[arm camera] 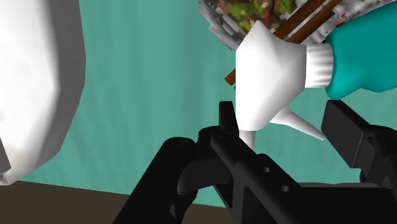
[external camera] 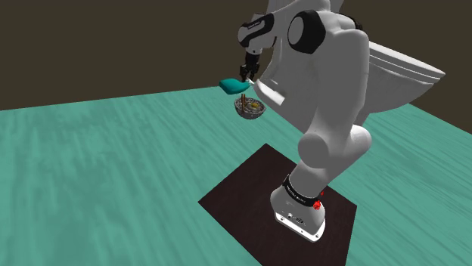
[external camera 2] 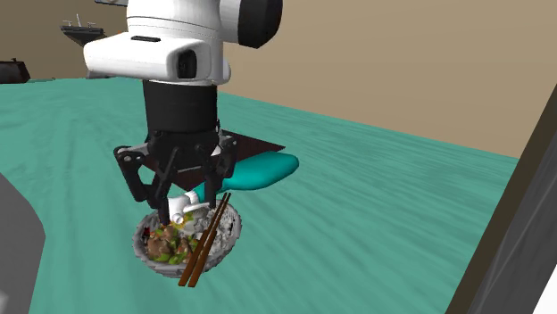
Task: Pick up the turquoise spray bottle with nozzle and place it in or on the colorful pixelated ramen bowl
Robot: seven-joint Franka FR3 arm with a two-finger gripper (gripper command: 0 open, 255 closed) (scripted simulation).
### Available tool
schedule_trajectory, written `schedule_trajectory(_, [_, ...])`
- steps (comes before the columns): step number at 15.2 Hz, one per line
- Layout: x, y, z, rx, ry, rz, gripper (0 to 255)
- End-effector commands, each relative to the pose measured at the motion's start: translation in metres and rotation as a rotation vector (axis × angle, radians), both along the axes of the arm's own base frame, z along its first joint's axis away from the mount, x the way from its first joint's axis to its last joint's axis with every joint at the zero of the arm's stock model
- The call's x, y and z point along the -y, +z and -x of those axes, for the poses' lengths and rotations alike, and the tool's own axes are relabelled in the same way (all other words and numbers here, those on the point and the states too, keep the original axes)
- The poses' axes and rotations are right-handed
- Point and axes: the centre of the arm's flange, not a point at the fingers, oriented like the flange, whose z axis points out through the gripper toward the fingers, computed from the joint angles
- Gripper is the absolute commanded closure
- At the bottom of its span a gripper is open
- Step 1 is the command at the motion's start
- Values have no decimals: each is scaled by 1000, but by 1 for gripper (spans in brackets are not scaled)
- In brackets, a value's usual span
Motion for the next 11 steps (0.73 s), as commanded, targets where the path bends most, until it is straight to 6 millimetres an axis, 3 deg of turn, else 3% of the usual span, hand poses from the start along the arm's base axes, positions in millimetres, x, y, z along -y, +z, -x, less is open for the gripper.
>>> schedule_trajectory(1, [17, -2, 20, 1, 1, 0, 255])
schedule_trajectory(6, [58, -1, 69, 1, 1, 0, 255])
schedule_trajectory(11, [58, -27, 69, 1, 1, 0, 255])
